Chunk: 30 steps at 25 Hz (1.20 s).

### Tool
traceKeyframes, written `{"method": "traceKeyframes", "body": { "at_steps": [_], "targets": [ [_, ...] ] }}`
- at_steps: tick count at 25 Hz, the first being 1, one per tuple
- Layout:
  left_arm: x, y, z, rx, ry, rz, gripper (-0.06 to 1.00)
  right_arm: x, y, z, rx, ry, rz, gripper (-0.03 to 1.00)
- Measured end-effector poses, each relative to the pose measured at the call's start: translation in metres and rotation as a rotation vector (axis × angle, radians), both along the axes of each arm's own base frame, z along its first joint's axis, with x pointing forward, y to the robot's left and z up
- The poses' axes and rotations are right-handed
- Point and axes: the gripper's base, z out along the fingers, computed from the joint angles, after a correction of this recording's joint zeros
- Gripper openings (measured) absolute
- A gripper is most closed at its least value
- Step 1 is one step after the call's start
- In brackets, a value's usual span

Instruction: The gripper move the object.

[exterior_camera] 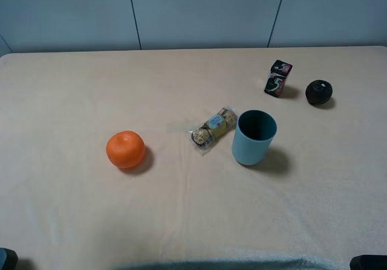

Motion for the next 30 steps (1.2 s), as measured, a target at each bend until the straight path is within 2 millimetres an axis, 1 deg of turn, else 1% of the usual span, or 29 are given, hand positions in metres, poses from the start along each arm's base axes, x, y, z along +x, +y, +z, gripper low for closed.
{"method": "traceKeyframes", "body": {
  "at_steps": [3, 7, 12, 15, 23, 26, 30],
  "targets": [
    [-0.007, 0.013, -0.009, -0.022, 0.002, 0.096, 0.99, 0.000, 0.000, 0.000, 0.000, 0.000, 0.000, 0.69],
    [-0.022, 0.029, -0.019, -0.052, -0.023, 0.208, 0.99, 0.000, 0.000, 0.000, 0.000, 0.000, 0.000, 0.69],
    [-0.041, 0.042, -0.028, -0.080, -0.073, 0.334, 0.99, 0.000, 0.000, 0.000, 0.000, 0.000, 0.000, 0.69],
    [-0.051, 0.047, -0.037, -0.088, -0.096, 0.396, 0.99, 0.000, 0.000, 0.000, 0.000, 0.000, 0.000, 0.69],
    [-0.075, 0.053, -0.073, -0.098, -0.143, 0.529, 0.99, 0.000, 0.000, 0.000, 0.000, 0.000, 0.000, 0.69],
    [-0.080, 0.053, -0.085, -0.097, -0.162, 0.561, 0.99, 0.000, 0.000, 0.000, 0.000, 0.000, 0.000, 0.69],
    [-0.083, 0.053, -0.097, -0.074, -0.212, 0.557, 0.99, 0.000, 0.000, 0.000, 0.000, 0.000, 0.000, 0.69]
  ]
}}
